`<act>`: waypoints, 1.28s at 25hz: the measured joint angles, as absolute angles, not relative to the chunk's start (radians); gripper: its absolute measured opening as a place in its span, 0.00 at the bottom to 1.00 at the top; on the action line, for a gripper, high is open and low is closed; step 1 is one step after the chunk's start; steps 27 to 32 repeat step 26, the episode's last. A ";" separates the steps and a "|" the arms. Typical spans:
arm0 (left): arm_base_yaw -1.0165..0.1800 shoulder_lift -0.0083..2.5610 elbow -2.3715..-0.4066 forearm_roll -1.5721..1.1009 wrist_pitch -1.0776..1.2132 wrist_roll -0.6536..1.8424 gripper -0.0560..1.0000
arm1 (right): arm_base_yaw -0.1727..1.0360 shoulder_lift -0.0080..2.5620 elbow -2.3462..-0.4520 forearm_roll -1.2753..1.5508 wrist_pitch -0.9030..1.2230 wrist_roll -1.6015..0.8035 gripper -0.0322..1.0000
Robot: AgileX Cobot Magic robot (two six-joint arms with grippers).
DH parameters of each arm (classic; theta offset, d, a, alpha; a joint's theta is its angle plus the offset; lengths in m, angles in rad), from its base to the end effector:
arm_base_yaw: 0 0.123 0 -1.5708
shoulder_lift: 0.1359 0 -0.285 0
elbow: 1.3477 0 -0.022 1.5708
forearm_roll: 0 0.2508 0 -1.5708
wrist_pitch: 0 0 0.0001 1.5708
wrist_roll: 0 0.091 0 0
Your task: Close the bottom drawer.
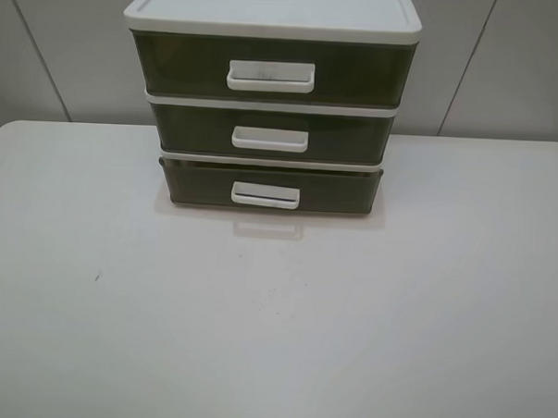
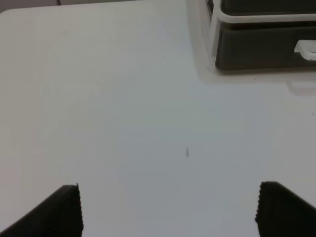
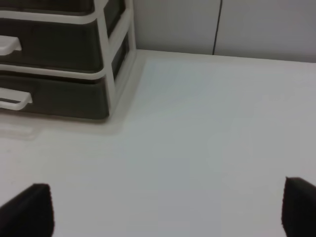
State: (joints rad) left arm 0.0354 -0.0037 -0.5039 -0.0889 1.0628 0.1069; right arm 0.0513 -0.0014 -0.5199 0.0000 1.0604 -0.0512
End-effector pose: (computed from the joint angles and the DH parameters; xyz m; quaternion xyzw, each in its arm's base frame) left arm -0.0059 -0.0073 0.2784 0.0323 0.8503 -0.0071 0.5252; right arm -0.0074 -0.0004 0.2828 -0.0434 0.8464 0.0000 0.5307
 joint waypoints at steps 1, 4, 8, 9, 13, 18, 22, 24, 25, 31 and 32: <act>0.035 -0.004 -0.504 -0.089 1.063 0.107 0.73 | 0.054 -0.001 -0.520 0.000 1.060 -0.051 0.81; 0.035 -0.004 -0.504 -0.089 1.063 0.107 0.73 | 0.055 -0.001 -0.520 0.000 1.060 -0.051 0.81; 0.035 -0.004 -0.504 -0.089 1.063 0.107 0.73 | 0.055 -0.001 -0.520 0.000 1.060 -0.051 0.81; 0.035 -0.004 -0.504 -0.089 1.063 0.107 0.73 | 0.055 -0.001 -0.520 0.000 1.060 -0.051 0.81; 0.035 -0.004 -0.504 -0.089 1.063 0.107 0.73 | 0.055 -0.001 -0.520 0.000 1.060 -0.051 0.81; 0.035 -0.004 -0.504 -0.089 1.063 0.107 0.73 | 0.055 -0.001 -0.520 0.000 1.060 -0.051 0.81; 0.035 -0.004 -0.504 -0.089 1.063 0.107 0.73 | 0.054 -0.001 -0.520 0.006 1.060 -0.051 0.81; 0.035 -0.004 -0.504 -0.089 1.063 0.107 0.73 | 0.054 -0.001 -0.520 0.010 1.060 -0.051 0.81; 0.035 -0.004 -0.504 -0.089 1.063 0.107 0.73 | 0.054 -0.001 -0.520 0.013 1.060 -0.051 0.81; 0.035 -0.004 -0.504 -0.089 1.063 0.107 0.73 | 0.054 -0.001 -0.520 0.017 1.060 -0.051 0.81; 0.035 -0.004 -0.504 -0.089 1.063 0.107 0.73 | 0.054 -0.001 -0.520 0.017 1.060 -0.051 0.81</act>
